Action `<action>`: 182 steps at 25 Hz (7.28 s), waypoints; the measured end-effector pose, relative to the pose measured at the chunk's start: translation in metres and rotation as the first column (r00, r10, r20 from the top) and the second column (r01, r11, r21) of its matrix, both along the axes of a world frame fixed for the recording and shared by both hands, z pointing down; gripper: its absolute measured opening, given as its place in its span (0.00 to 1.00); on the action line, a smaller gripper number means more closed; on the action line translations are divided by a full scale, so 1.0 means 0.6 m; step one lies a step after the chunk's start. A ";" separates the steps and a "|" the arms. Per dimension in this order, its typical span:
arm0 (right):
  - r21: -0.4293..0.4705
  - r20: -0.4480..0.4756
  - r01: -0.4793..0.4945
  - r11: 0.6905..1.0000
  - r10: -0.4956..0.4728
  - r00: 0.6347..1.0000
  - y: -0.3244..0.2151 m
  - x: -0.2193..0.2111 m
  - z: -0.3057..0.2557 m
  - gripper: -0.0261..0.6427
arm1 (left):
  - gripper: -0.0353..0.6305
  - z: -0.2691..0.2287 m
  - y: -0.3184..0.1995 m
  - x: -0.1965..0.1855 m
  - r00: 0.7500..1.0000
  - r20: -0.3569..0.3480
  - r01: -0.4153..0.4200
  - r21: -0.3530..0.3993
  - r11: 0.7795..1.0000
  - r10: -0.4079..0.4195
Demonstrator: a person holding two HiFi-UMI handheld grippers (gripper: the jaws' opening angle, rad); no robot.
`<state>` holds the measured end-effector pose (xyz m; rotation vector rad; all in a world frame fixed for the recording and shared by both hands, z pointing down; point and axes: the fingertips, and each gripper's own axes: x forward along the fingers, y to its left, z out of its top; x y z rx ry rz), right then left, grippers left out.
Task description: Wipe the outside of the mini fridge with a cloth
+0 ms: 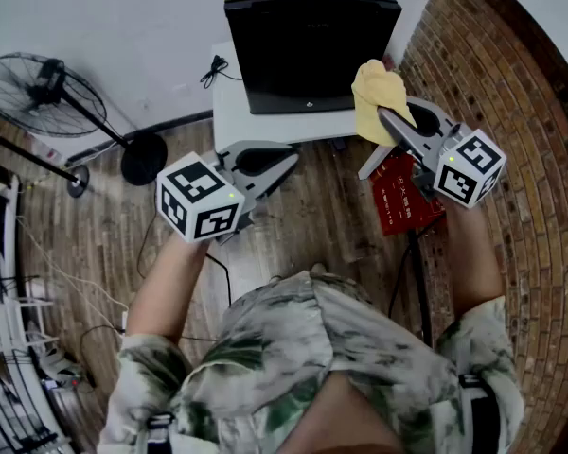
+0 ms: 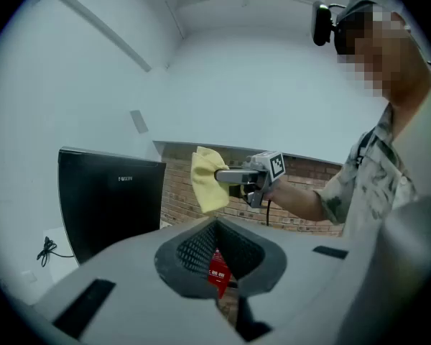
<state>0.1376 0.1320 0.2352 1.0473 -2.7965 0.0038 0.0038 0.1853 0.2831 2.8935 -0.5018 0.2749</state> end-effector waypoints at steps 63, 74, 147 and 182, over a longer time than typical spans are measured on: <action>0.085 -0.836 -0.033 0.996 0.089 0.541 -0.699 0.026 -0.033 0.18 | 0.09 -0.096 -0.380 0.173 0.856 -0.022 -0.517 -0.012 0.856 0.517; 0.150 -0.892 -0.119 0.981 0.186 0.412 -0.765 0.203 -0.027 0.18 | 0.09 -0.095 -0.408 0.243 0.858 -0.006 -0.513 -0.008 0.858 0.513; 0.287 -0.643 -0.069 0.955 0.245 0.726 -0.876 0.302 -0.127 0.18 | 0.09 -0.030 -0.423 0.413 0.949 -0.047 -0.313 -0.019 0.950 0.312; 0.110 -0.464 -0.064 0.992 0.108 0.879 -0.959 0.355 0.096 0.18 | 0.09 0.027 -0.451 0.617 0.980 -0.032 -0.199 -0.038 0.979 0.198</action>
